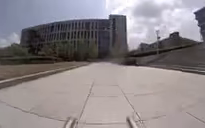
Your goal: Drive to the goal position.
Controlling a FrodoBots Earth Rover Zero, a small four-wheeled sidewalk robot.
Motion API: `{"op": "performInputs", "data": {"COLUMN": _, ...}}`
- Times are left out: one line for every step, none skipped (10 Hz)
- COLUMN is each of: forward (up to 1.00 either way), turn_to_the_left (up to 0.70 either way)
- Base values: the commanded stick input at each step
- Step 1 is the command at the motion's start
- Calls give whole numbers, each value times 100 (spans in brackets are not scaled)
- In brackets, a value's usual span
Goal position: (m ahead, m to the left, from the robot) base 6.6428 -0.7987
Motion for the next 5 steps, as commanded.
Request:
{"op": "performInputs", "data": {"forward": 100, "turn_to_the_left": -27}}
{"op": "performInputs", "data": {"forward": 100, "turn_to_the_left": -27}}
{"op": "performInputs", "data": {"forward": 100, "turn_to_the_left": -27}}
{"op": "performInputs", "data": {"forward": 100, "turn_to_the_left": -27}}
{"op": "performInputs", "data": {"forward": 100, "turn_to_the_left": -27}}
